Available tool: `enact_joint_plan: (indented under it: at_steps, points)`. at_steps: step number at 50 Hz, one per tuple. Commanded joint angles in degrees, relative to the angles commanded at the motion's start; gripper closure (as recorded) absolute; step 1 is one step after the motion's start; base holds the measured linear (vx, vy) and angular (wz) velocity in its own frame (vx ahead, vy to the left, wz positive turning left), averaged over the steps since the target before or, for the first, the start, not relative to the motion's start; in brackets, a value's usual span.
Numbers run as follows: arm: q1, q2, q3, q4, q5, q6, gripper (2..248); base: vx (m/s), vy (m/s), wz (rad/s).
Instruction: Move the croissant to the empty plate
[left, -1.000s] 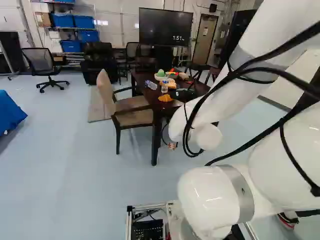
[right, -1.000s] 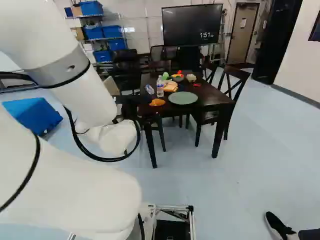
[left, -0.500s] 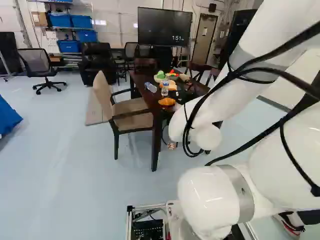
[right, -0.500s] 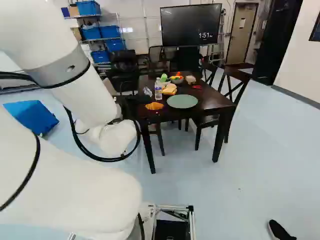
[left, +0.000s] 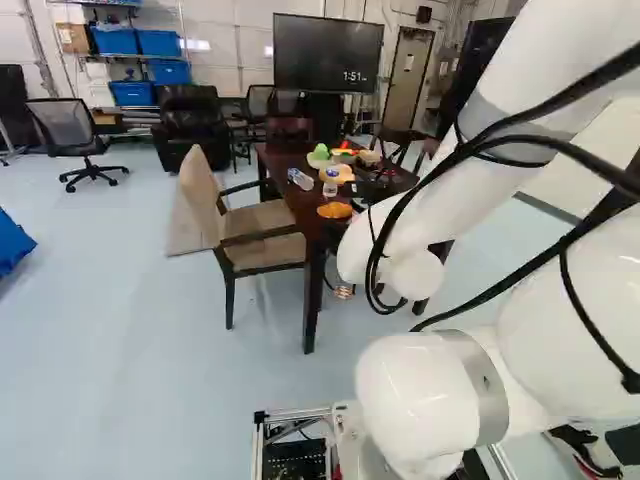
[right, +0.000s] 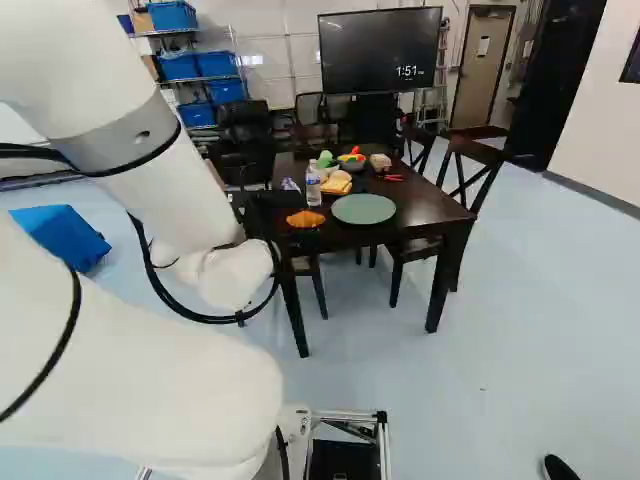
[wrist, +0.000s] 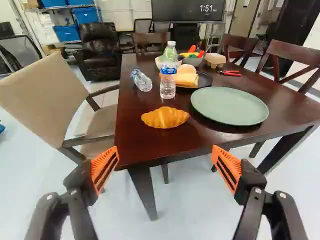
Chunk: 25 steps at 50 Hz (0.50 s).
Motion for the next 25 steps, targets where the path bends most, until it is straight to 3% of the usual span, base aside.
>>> enact_joint_plan:
  at_steps: [25]
  points:
    - [0.0,0.0,0.0,0.0,0.0,0.0,3,0.03,0.0,-0.003]
